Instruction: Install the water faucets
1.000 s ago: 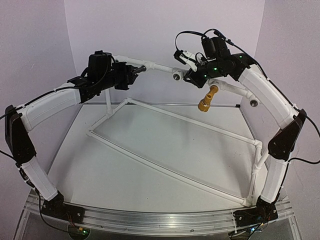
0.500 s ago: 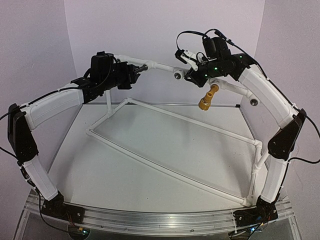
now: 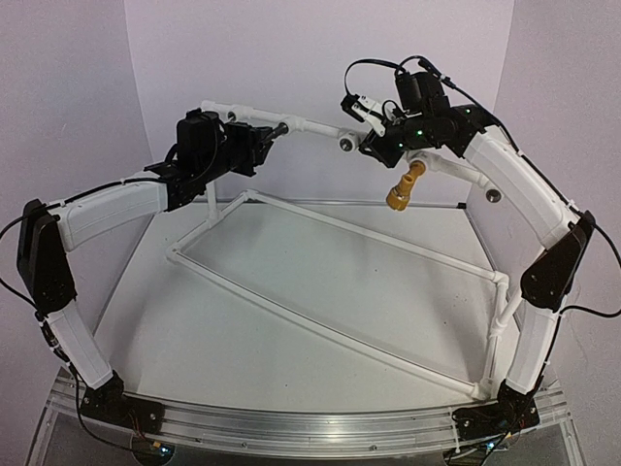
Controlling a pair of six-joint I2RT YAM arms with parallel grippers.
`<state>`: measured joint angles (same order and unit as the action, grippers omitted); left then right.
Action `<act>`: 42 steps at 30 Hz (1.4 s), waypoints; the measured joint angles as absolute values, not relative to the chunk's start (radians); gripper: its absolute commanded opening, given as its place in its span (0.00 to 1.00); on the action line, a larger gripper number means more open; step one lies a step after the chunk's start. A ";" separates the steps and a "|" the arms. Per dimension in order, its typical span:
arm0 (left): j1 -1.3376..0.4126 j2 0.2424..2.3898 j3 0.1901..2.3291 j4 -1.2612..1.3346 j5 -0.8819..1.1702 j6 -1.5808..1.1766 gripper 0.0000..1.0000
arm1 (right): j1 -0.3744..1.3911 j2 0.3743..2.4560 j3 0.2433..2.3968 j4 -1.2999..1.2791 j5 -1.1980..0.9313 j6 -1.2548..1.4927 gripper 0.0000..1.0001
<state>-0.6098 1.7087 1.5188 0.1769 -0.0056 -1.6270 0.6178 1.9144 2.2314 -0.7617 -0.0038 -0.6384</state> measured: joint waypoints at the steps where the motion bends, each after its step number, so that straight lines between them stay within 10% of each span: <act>1: -0.610 1.708 1.515 0.185 -0.006 -1.616 0.00 | 0.618 1.914 2.231 -0.761 -0.004 -0.638 0.00; 42: -0.606 1.678 1.294 0.603 0.064 -0.412 0.00 | 0.647 1.894 2.191 -0.754 0.020 -0.627 0.00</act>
<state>-0.6062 1.6782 1.2940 0.6030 0.0643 -0.4115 0.6473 1.8938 2.1911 -0.7544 0.0196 -0.6270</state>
